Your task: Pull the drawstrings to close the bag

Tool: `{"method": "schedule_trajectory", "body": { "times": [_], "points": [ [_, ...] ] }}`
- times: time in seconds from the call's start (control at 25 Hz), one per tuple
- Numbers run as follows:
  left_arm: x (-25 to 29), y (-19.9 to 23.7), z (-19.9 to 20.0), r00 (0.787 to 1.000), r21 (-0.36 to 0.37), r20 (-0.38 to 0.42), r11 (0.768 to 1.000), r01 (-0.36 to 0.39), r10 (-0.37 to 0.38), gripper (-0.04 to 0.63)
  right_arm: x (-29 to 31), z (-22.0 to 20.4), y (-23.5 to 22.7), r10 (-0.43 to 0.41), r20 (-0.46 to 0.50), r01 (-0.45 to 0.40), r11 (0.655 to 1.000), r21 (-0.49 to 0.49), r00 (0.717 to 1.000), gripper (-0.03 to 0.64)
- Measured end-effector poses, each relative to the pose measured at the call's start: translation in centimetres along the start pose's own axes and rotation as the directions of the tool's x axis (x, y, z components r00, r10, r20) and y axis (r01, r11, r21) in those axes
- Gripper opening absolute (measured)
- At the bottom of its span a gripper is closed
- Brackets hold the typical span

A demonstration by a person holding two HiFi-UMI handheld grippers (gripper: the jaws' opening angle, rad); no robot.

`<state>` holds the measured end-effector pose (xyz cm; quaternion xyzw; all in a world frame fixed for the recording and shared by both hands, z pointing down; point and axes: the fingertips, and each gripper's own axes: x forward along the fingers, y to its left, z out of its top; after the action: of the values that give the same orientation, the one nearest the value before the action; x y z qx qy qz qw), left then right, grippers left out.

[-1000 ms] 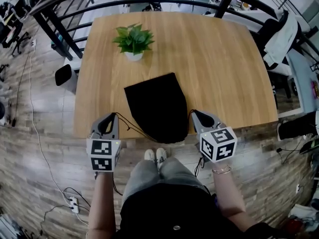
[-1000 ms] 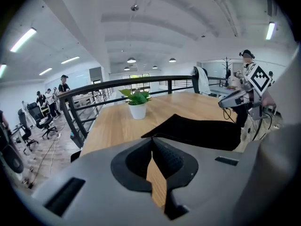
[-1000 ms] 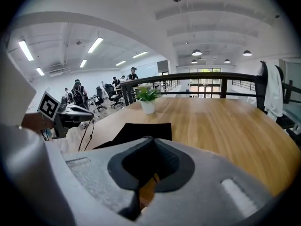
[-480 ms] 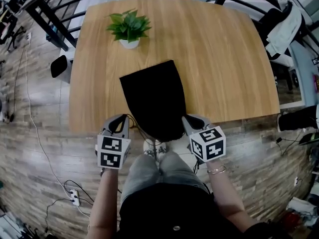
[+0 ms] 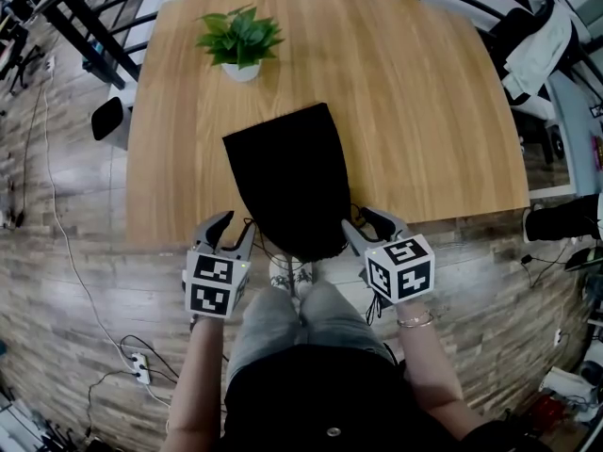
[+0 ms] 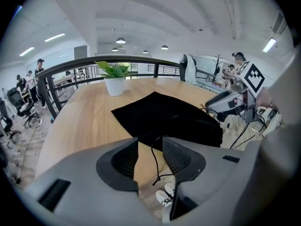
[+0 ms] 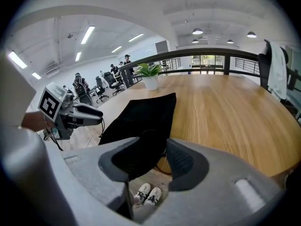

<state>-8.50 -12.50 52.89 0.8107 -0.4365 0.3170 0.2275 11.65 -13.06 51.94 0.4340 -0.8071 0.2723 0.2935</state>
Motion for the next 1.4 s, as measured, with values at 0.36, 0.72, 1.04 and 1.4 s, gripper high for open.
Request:
{"method": "schedule_trajectory", "body": {
  "times": [0.36,0.72,1.04,1.4],
  "points": [
    [-2.2,0.2,2.4,0.999,0.026,0.034,1.0,-0.014,0.013,0.173,-2.4,2.9,0.5,0.012,0.054,-0.008,0.997,-0.072,0.998,0.172],
    [-5.5,0.0,7.7,0.968,-0.051,0.251,0.999,0.004,0.008,0.167,-4.8,8.9,3.1,0.059,0.276,-0.045,0.997,-0.057,0.959,0.132],
    [-8.2,-1.9,11.7,0.913,-0.043,0.406,0.998,0.051,-0.029,0.167,-7.2,12.8,6.2,0.158,0.401,-0.133,0.987,-0.091,0.902,0.116],
    [-10.2,-3.2,13.9,0.859,-0.018,0.511,0.999,0.045,-0.03,0.051,-9.5,15.2,8.2,0.163,0.523,-0.103,0.985,-0.142,0.836,0.0]
  ]
}}
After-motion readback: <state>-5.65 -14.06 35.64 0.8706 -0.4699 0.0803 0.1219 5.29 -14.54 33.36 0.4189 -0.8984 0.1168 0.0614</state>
